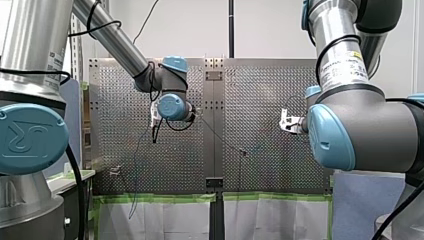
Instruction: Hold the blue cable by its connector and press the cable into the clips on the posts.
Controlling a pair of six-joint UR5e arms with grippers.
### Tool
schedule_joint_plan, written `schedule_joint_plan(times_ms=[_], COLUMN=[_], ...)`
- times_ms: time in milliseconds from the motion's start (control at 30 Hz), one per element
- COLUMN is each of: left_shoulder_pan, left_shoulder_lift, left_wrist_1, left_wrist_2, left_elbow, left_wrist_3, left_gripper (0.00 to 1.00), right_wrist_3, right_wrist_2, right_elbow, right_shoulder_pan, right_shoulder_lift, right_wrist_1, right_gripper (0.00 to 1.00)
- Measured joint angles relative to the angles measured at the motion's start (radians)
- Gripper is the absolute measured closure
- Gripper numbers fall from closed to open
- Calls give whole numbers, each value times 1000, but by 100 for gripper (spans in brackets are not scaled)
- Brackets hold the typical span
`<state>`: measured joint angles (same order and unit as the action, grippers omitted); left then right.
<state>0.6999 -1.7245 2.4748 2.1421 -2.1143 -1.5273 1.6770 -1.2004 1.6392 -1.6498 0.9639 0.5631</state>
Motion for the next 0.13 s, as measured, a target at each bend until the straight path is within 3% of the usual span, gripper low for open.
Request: schedule_joint_plan(times_ms=[133], left_shoulder_pan=[0], left_shoulder_lift=[0], left_wrist_1=[0], left_wrist_2=[0], left_elbow=[0], left_wrist_3=[0], left_gripper=[0], right_wrist_3=[0], right_wrist_2=[0], right_elbow=[0], right_shoulder_pan=[0], right_shoulder_lift=[0], right_wrist_1=[0], right_gripper=[100])
